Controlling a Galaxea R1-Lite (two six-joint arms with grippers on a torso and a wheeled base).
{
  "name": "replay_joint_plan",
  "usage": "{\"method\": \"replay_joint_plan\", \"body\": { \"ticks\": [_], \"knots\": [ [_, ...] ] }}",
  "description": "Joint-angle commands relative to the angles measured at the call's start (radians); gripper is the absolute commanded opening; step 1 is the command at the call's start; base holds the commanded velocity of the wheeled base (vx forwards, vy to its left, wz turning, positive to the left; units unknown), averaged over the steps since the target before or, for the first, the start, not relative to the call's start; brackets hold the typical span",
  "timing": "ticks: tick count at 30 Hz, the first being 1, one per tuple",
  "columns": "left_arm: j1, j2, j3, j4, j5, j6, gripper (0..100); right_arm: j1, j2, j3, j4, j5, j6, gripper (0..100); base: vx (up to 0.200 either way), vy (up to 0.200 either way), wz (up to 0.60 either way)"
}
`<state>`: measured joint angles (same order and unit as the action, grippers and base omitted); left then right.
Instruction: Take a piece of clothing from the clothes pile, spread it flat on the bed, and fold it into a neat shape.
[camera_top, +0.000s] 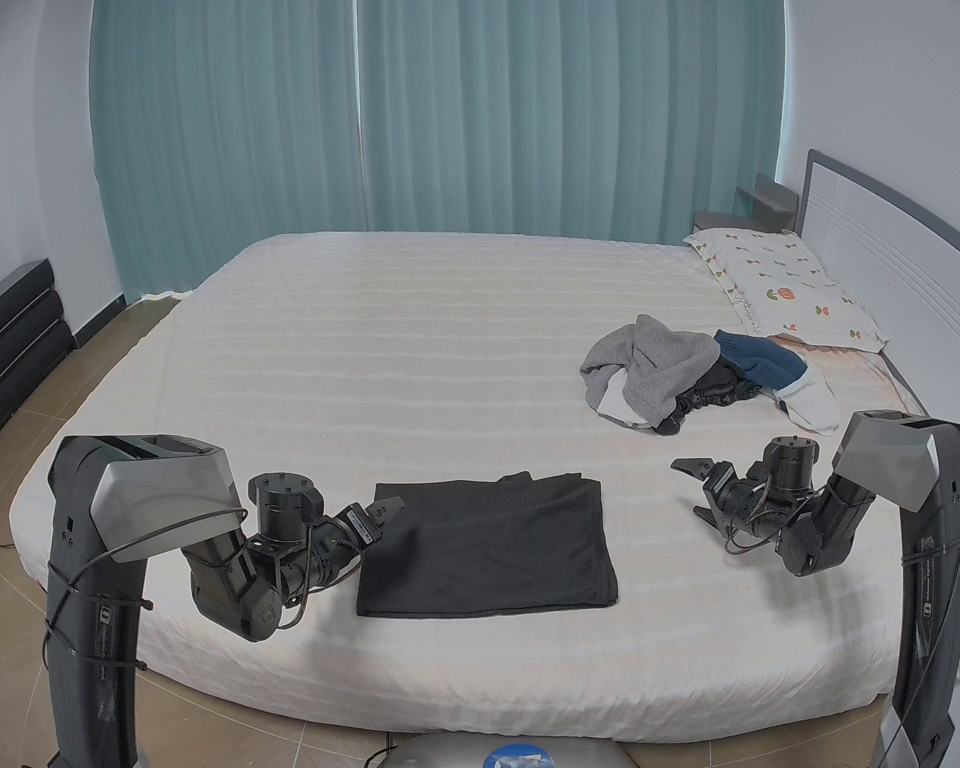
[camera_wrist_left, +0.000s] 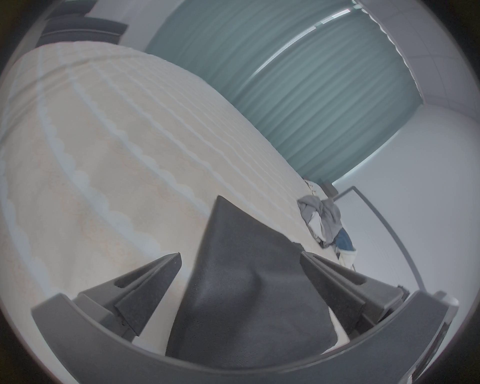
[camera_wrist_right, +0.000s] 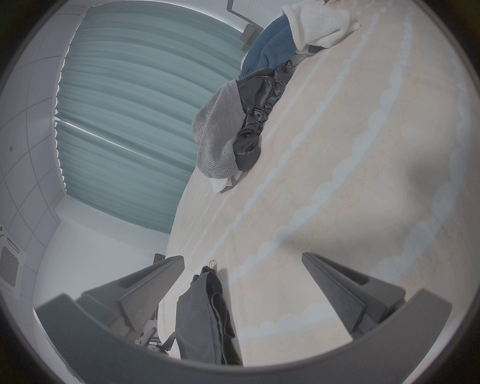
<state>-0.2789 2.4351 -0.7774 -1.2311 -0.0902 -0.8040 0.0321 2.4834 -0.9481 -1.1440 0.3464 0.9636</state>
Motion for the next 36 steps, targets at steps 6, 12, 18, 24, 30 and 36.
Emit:
{"method": "replay_joint_plan", "body": {
  "ticks": [6,12,18,24,30,36],
  "knots": [
    [0.006,0.068,0.000,-0.033,-0.025,0.065,100,0.003,0.005,0.002,0.000,-0.001,-0.003,100,0.000,0.000,0.00],
    [-0.013,0.068,0.027,-0.087,-0.029,0.065,100,0.003,0.005,0.002,-0.002,-0.001,-0.003,100,0.000,0.000,0.00],
    [-0.032,0.070,0.024,-0.091,-0.028,0.059,100,0.005,0.008,0.003,-0.013,-0.001,-0.003,100,0.000,0.000,0.00],
    [-0.031,0.074,0.018,-0.091,-0.023,0.057,100,0.005,0.008,0.003,-0.013,-0.001,-0.005,100,0.000,0.000,0.00],
    [-0.032,0.071,0.012,-0.091,-0.017,0.031,100,0.005,0.008,0.003,-0.014,-0.001,-0.005,100,0.000,0.000,0.00],
    [-0.031,0.068,0.009,-0.091,-0.016,0.002,0,0.005,0.009,0.003,-0.014,-0.001,-0.005,100,0.000,0.000,0.00]
  ]
}}
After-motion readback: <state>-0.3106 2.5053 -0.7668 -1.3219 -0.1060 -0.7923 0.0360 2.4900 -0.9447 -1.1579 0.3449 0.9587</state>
